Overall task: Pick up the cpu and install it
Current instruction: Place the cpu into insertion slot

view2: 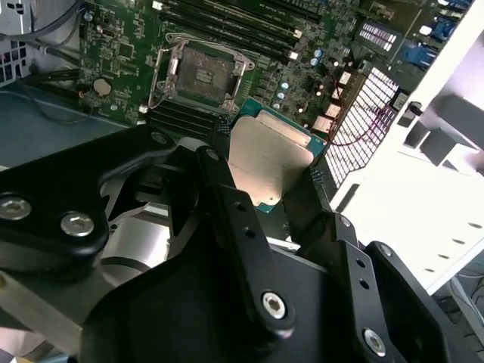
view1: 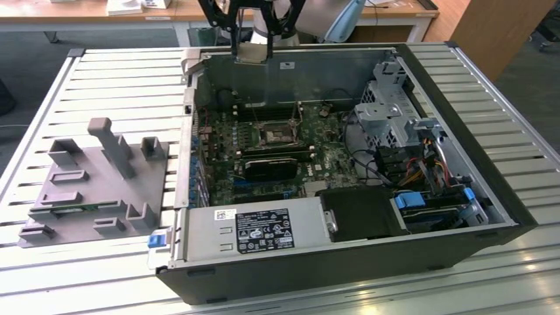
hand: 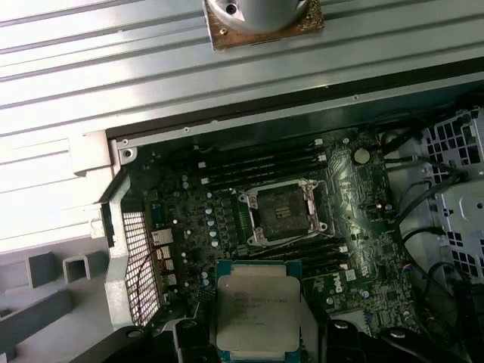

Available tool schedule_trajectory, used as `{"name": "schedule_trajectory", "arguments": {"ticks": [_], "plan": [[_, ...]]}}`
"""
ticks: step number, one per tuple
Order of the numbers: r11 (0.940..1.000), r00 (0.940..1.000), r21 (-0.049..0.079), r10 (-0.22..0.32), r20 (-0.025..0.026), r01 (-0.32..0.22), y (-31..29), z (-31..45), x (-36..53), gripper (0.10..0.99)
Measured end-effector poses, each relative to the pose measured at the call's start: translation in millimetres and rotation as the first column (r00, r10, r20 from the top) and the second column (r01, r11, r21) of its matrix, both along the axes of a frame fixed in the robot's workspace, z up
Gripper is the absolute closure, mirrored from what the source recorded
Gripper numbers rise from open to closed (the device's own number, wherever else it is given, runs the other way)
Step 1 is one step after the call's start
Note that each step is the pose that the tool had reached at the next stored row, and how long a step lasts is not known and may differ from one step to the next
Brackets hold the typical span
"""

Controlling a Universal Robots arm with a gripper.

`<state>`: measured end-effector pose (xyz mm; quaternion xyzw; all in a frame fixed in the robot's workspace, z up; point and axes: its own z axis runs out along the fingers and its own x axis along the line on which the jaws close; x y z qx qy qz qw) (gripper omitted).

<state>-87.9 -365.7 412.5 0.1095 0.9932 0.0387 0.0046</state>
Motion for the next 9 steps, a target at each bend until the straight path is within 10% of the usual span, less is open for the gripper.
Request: {"name": "schedule_trajectory", "arguments": {"ticks": [9], "plan": [[0.9975,0.9975,0.000,-0.071,0.0000,0.071,0.0,-0.1,0.0,0.553]]}}
